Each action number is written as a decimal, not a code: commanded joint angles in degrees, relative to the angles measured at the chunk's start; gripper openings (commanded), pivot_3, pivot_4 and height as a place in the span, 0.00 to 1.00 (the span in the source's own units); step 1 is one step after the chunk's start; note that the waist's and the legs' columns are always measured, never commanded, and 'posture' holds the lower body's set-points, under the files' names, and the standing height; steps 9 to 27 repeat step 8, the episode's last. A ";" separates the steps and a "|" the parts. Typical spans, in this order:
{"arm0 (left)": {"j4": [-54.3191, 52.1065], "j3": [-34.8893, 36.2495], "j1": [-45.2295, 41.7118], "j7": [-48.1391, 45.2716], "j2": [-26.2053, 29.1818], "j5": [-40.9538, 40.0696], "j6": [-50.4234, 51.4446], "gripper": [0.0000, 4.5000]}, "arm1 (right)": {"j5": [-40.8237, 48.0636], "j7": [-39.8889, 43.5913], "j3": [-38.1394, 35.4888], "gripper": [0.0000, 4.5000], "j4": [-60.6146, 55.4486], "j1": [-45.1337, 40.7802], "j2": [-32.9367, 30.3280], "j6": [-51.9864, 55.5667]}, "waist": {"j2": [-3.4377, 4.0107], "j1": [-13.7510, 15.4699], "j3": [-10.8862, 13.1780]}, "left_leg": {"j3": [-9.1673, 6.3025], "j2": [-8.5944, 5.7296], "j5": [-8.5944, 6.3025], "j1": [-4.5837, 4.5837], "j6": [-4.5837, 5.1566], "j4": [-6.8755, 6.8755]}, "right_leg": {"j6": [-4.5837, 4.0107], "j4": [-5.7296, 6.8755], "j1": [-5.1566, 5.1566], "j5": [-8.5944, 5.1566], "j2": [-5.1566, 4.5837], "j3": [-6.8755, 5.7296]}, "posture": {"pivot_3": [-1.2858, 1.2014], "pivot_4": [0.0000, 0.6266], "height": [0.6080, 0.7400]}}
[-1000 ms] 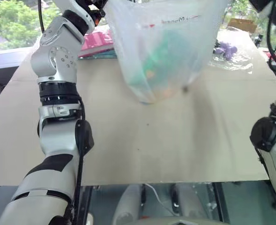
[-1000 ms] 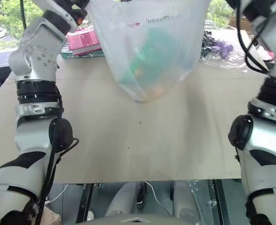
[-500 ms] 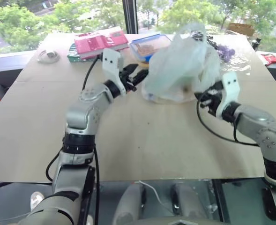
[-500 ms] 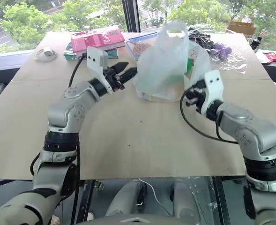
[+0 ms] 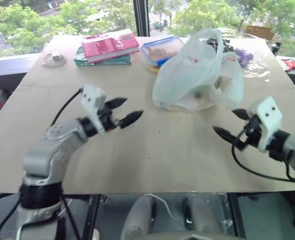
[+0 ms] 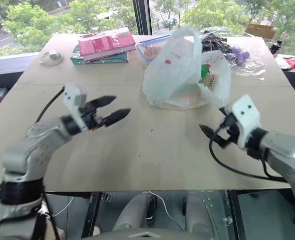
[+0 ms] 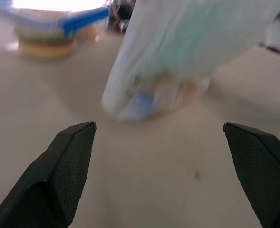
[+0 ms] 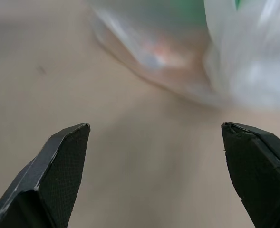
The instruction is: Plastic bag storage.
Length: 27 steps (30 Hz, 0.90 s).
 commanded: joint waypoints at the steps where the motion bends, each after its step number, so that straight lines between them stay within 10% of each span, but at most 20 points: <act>1: -2.90 3.78 2.47 -2.70 2.19 -1.79 -1.33 1.00 | -1.43 0.74 -9.86 1.00 -3.46 5.51 0.52 -0.67 | -0.02 0.55 -0.01 | -0.02 0.01 0.00 0.06 0.00 0.01 | -0.01 -0.05 0.08 -0.01 -0.02 -0.03 | 0.52 0.24 1.00; 7: -3.10 6.85 6.97 -4.63 4.40 -2.46 -1.85 1.00 | -5.77 8.32 -18.38 1.00 -5.40 21.67 1.67 -5.40 | -0.02 1.14 -0.04 | -0.02 0.14 -0.02 0.26 0.00 -0.05 | -0.23 -0.31 0.36 -0.15 -0.13 -0.08 | 0.52 0.24 1.00; 27: -3.09 7.03 7.13 -4.59 4.40 -2.53 -1.93 1.00 | -5.91 8.73 -18.79 1.00 -5.31 22.31 2.09 -6.05 | -0.02 1.14 -0.04 | -0.01 0.14 -0.02 0.26 0.00 -0.05 | -0.23 -0.33 0.36 -0.14 -0.13 -0.08 | 0.52 0.24 1.00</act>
